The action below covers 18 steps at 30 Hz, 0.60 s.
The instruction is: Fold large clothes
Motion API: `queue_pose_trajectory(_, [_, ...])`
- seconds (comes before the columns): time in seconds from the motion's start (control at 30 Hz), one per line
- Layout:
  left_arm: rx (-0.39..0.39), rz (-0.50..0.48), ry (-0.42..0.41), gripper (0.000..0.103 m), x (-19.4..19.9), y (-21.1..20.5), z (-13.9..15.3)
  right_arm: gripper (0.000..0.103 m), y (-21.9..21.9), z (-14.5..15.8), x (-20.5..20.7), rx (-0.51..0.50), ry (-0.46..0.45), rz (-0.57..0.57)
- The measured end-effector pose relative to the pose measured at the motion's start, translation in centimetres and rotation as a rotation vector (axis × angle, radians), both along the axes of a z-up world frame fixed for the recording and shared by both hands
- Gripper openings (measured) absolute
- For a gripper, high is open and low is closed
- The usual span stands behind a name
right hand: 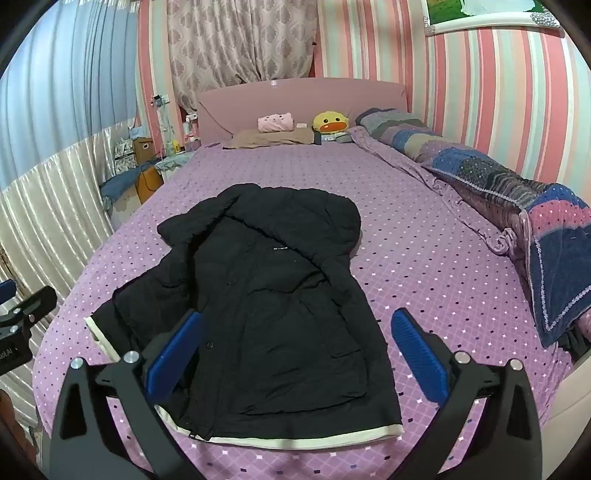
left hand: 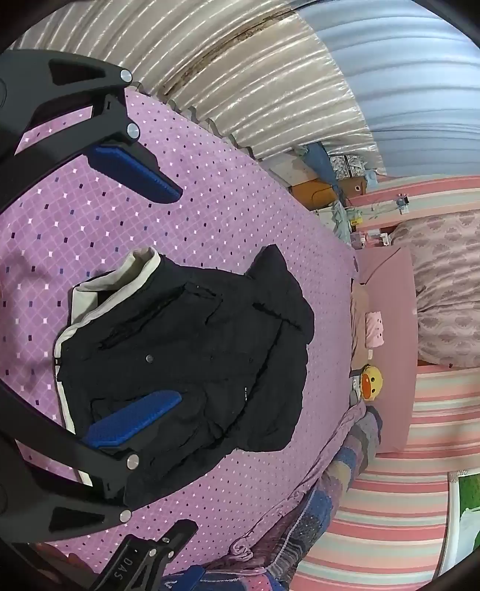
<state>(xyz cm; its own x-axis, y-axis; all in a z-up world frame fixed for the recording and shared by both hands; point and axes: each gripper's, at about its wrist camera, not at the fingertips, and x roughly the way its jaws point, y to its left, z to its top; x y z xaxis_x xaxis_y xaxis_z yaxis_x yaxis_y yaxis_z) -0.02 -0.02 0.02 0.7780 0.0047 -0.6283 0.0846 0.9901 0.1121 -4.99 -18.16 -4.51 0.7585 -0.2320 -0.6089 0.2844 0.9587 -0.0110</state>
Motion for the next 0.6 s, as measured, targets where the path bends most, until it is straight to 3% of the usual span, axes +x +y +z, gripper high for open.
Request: queue_pose_trajectory(0.6, [-0.029, 0.017, 0.008, 0.100, 0.5, 1.7, 0.9, 0.102, 0.1, 0.1, 0.1, -0.002, -0.012, -0.005])
